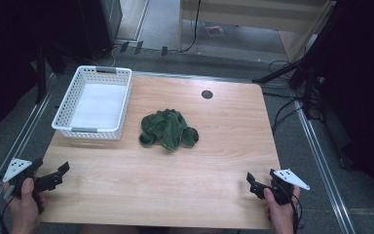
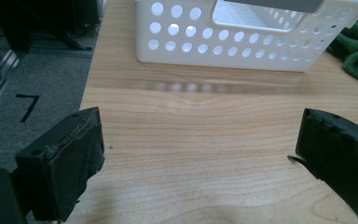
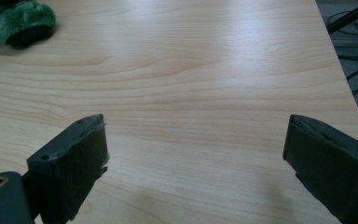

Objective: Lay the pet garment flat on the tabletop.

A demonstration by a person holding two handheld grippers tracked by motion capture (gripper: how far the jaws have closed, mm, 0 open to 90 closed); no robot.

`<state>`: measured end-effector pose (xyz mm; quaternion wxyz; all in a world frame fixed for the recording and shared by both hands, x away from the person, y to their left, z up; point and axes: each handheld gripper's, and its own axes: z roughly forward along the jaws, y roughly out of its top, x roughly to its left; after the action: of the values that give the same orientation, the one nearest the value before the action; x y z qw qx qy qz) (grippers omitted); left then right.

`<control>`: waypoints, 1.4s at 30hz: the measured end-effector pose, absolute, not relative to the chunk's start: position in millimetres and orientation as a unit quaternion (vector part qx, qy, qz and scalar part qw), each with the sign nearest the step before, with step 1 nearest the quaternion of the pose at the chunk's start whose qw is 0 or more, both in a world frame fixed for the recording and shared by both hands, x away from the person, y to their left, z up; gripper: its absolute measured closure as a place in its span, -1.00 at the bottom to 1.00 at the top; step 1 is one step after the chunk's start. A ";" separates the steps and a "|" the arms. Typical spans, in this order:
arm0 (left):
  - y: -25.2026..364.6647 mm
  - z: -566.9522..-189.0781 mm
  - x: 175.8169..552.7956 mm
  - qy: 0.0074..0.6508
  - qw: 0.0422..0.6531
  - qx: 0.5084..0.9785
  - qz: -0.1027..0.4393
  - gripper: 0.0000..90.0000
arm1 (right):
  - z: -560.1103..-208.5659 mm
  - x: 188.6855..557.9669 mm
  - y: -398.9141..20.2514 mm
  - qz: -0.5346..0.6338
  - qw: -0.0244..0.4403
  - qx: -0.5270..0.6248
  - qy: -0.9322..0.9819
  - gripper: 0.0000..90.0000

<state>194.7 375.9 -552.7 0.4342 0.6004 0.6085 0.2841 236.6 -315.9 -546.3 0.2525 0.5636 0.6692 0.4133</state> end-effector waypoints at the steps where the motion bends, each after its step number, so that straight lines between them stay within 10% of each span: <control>1: 375.9 -552.7 194.7 0.609 0.434 0.600 0.284 -0.98 | -546.1 236.4 -315.6 0.414 0.255 0.562 0.670 -0.85; 42: 376.5 -552.9 196.3 0.608 0.435 0.605 0.274 -0.98 | -474.2 307.7 -141.7 0.461 0.241 0.453 0.724 -0.86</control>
<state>196.3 376.5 -552.9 0.4351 0.6052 0.6076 0.2744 307.7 -141.7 -474.2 0.2406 0.4531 0.7243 0.4606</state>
